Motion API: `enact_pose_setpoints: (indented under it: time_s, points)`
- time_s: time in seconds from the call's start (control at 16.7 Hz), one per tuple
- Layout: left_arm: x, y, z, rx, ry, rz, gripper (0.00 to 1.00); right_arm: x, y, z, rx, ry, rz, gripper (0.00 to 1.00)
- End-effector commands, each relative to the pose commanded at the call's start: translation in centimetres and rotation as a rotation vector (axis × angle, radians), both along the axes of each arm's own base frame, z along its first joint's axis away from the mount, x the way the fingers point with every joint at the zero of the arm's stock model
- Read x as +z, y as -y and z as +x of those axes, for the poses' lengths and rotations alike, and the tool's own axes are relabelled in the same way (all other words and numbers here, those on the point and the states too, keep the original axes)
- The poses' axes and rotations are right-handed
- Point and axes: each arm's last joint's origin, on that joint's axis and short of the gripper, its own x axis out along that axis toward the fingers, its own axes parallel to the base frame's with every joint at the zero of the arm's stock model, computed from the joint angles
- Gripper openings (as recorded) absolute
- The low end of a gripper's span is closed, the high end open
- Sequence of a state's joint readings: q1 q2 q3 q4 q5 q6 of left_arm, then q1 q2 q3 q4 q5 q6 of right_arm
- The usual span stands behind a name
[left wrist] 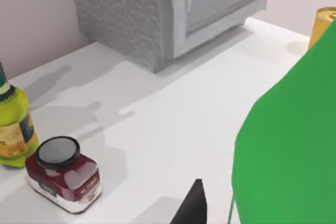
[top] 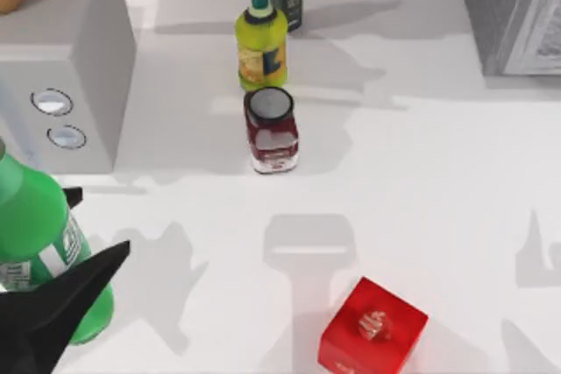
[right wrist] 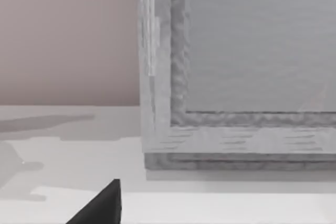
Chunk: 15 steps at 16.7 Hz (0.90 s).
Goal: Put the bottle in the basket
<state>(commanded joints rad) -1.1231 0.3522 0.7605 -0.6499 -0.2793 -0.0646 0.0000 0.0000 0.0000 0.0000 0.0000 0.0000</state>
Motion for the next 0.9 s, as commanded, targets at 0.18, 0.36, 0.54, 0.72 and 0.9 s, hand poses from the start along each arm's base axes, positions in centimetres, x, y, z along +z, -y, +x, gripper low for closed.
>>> enact_pose_setpoints:
  time_s: [0.18, 0.36, 0.54, 0.72, 0.9]
  points:
    - [-0.3, -6.1, -2.7, 0.009, 0.008, -0.006, 0.0, 0.0, 0.0, 0.0, 0.0, 0.0, 0.0, 1.0]
    - [-2.1, -11.3, -4.2, 0.019, 0.013, -0.01, 0.0, 0.0, 0.0, 0.0, 0.0, 0.0, 0.0, 1.0]
    - [-3.9, -14.8, -4.9, 0.027, 0.018, -0.017, 0.0, 0.0, 0.0, 0.0, 0.0, 0.0, 0.0, 1.0]
    - [-4.9, -16.2, -5.1, 0.031, 0.021, -0.023, 0.0, 0.0, 0.0, 0.0, 0.0, 0.0, 0.0, 1.0]
    - [-4.9, -16.2, -5.1, 0.031, 0.021, -0.023, 0.0, 0.0, 0.0, 0.0, 0.0, 0.0, 0.0, 1.0]
